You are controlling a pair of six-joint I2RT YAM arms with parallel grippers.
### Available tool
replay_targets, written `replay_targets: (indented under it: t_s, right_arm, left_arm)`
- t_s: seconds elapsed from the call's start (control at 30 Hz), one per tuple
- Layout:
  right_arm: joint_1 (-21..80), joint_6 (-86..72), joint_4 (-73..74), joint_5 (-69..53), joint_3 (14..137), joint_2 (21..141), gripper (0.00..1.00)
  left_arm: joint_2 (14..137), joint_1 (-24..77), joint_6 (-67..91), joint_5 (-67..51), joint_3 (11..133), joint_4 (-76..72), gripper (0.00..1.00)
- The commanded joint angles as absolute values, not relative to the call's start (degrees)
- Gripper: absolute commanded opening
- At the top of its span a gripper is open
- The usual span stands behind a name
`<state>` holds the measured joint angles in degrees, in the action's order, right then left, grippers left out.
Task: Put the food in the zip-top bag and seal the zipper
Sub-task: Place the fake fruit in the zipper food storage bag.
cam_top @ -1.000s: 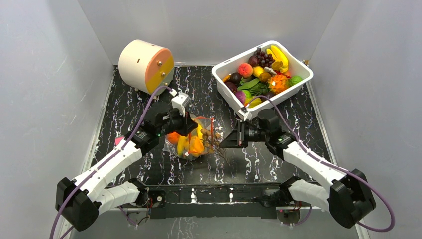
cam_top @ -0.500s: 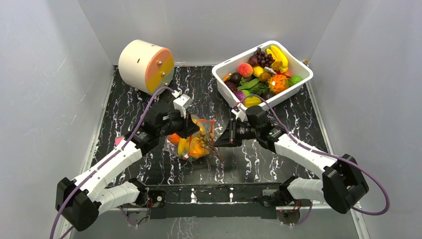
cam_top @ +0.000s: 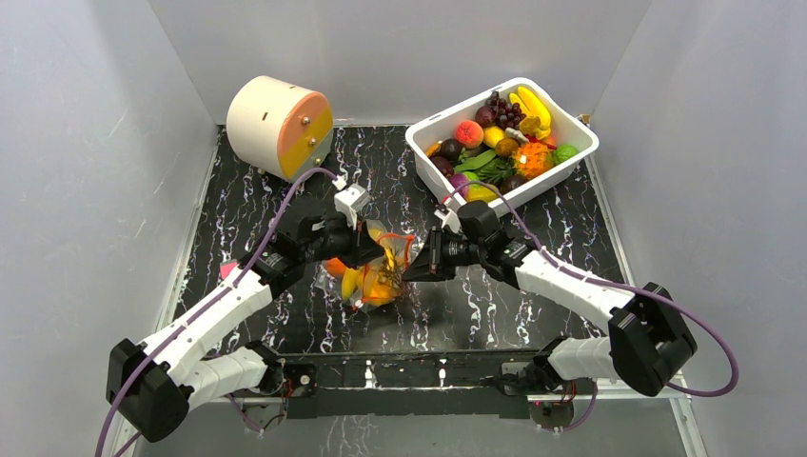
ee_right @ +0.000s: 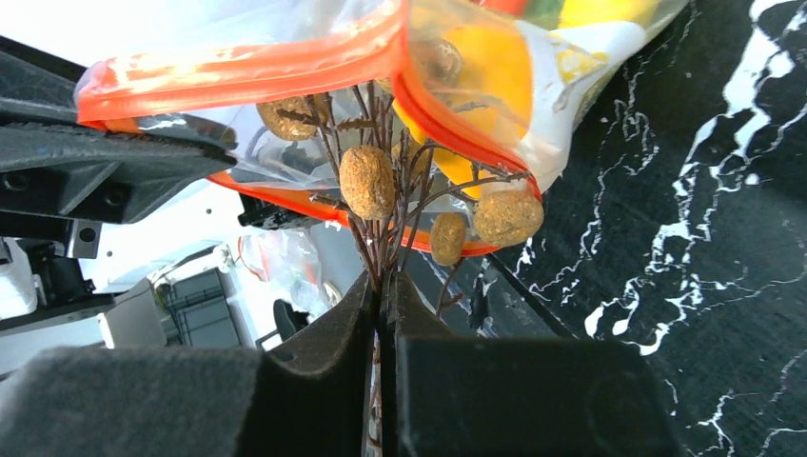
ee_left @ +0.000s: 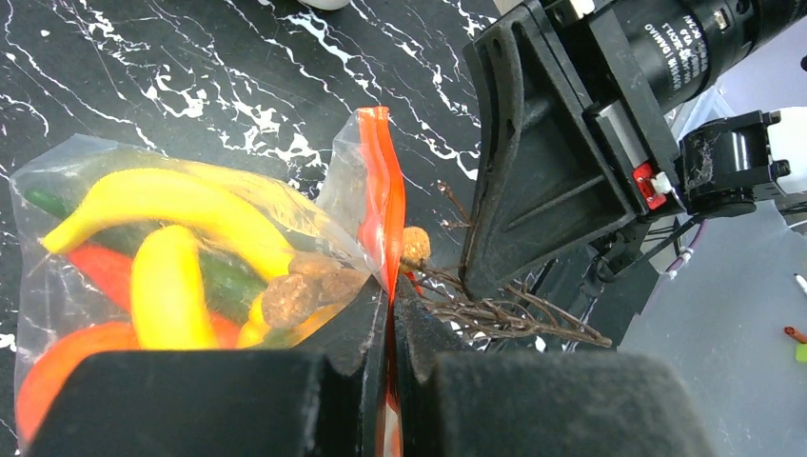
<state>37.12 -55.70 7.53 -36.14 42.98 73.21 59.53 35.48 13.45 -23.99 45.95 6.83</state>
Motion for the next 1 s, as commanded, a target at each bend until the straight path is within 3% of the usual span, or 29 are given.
replay_targets:
  t_s: [0.0,0.53,0.97]
  right_arm:
    - [38.16,-60.14,1.16,-37.30,45.18,72.39,0.00]
    - [38.16,-64.95,-6.74,-39.01,44.32,74.29,0.00]
    - [38.27,-61.09,-5.89,-31.27,43.13,76.09,0.00]
  left_arm:
    - [58.54,35.68,12.91,-25.42,45.19,5.28,0.00]
    - [56.76,35.68,11.34,-26.02,45.00,7.04,0.00]
    - [52.51,35.68,15.25,-29.74,43.13,2.67,0.00]
